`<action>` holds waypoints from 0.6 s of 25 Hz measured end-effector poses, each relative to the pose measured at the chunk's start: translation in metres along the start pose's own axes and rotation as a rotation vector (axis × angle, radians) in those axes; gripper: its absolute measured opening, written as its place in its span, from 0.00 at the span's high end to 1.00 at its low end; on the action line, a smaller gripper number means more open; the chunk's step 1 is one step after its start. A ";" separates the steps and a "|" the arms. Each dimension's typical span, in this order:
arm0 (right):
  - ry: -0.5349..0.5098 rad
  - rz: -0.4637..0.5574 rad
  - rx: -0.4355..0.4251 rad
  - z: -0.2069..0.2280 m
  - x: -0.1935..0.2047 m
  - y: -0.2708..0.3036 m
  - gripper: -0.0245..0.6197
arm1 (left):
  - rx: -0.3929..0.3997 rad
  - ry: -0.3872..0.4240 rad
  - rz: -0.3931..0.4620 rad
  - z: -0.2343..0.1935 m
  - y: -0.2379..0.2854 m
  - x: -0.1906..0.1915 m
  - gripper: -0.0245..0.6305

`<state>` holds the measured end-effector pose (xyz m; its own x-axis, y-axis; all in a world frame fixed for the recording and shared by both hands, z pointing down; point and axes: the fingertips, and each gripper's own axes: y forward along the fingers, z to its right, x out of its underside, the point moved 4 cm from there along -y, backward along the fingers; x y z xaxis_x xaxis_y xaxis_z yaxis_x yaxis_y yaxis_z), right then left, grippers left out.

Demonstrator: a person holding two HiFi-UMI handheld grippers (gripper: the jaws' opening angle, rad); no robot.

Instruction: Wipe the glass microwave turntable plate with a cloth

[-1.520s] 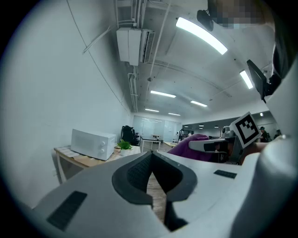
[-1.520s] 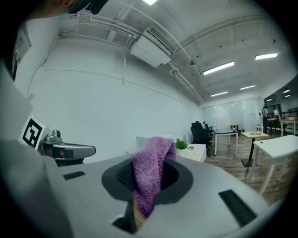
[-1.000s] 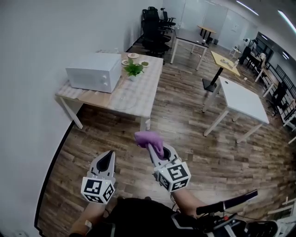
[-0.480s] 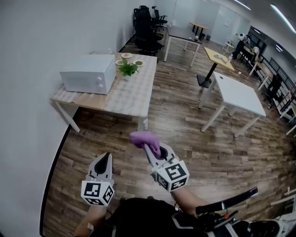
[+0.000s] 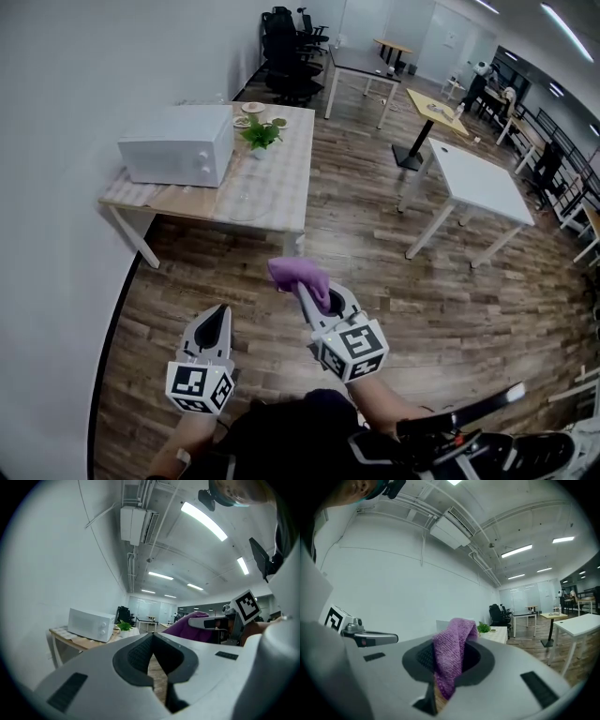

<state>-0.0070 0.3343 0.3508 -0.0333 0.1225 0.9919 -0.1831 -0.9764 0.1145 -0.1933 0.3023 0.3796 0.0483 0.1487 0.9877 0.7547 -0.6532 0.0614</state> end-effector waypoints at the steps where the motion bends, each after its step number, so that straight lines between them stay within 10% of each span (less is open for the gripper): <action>1: -0.003 0.001 0.006 -0.004 0.000 0.001 0.88 | 0.014 0.000 0.001 -0.002 -0.001 0.000 0.95; 15: -0.061 0.002 0.027 -0.029 -0.008 0.036 0.88 | 0.023 -0.016 0.036 -0.045 -0.014 0.000 0.95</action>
<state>-0.0414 0.3034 0.3452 0.0261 0.1106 0.9935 -0.1560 -0.9812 0.1133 -0.2332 0.2779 0.3856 0.0861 0.1370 0.9868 0.7674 -0.6408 0.0220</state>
